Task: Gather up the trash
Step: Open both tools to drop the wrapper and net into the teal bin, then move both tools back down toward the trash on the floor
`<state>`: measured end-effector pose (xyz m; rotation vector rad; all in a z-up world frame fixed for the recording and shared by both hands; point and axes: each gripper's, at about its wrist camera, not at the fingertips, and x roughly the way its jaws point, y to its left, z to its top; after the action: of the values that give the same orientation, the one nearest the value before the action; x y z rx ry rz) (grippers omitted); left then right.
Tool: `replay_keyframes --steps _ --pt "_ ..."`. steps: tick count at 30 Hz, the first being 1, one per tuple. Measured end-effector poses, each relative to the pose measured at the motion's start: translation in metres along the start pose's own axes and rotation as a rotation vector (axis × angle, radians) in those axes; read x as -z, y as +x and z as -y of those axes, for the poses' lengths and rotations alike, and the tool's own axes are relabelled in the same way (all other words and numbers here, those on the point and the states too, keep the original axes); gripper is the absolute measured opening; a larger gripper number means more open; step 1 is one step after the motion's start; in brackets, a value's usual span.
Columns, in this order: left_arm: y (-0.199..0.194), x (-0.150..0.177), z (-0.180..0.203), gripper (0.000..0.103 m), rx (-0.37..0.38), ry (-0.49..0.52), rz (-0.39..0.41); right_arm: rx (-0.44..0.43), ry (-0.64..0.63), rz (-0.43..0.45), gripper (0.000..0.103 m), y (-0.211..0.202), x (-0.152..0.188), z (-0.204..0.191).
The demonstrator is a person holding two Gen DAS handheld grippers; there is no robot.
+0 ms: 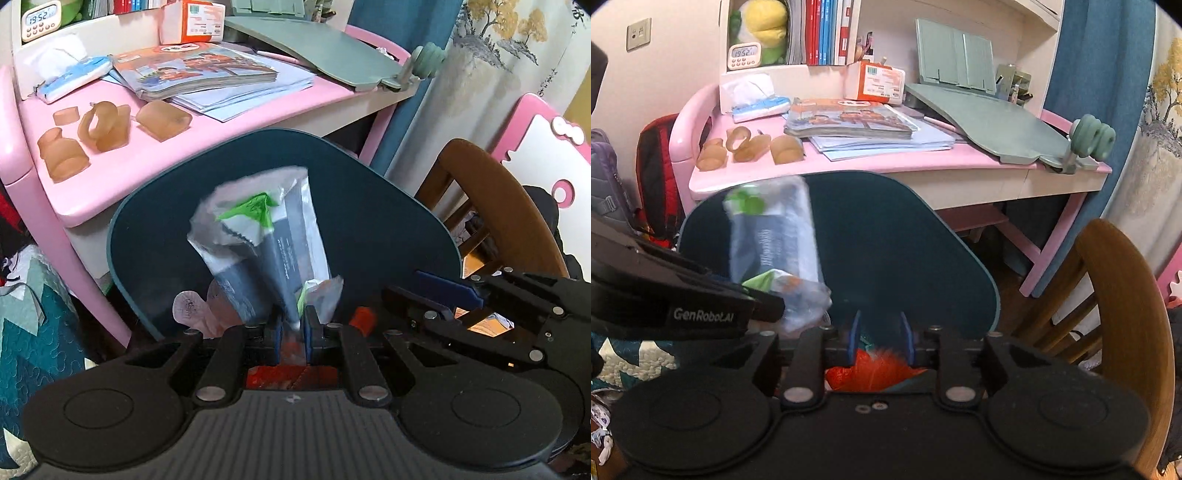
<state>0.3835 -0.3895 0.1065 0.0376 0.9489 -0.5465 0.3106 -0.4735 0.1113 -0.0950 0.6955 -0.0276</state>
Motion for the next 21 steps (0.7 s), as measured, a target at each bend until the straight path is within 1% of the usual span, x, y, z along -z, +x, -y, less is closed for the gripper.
replay_keyframes --steps 3,5,6,7,9,10,12,15,17,21 --pt "-0.002 -0.001 0.001 0.015 -0.001 0.006 0.006 0.0 0.003 0.01 0.026 -0.004 -0.001 0.003" --pt "-0.003 -0.001 0.001 0.022 -0.008 0.011 0.009 -0.005 0.006 0.013 0.028 -0.006 -0.001 0.004" --pt "-0.005 0.0 0.001 0.032 -0.014 0.013 0.013 -0.008 0.005 0.015 0.03 -0.008 -0.001 0.005" --pt "-0.007 0.0 0.002 0.039 -0.02 0.016 0.02 -0.01 0.004 0.016 0.03 -0.01 -0.001 0.005" --pt "-0.013 0.002 0.001 0.048 -0.037 0.021 0.038 -0.008 0.007 0.022 0.031 -0.015 -0.002 0.006" --pt "-0.016 0.003 0.0 0.05 -0.033 0.019 0.044 -0.013 0.011 0.026 0.031 -0.018 -0.002 0.007" --pt "-0.024 0.005 -0.003 0.051 -0.023 0.01 0.058 -0.025 0.016 0.032 0.032 -0.024 -0.002 0.007" --pt "-0.04 0.01 -0.003 0.056 -0.039 0.02 0.086 -0.048 0.009 0.046 0.033 -0.035 -0.001 0.003" --pt "-0.053 0.014 -0.006 0.056 -0.037 0.024 0.107 -0.064 -0.001 0.059 0.033 -0.044 -0.001 -0.003" --pt "-0.08 0.026 -0.018 0.058 -0.048 0.006 0.136 -0.1 -0.02 0.089 0.042 -0.063 0.0 -0.018"
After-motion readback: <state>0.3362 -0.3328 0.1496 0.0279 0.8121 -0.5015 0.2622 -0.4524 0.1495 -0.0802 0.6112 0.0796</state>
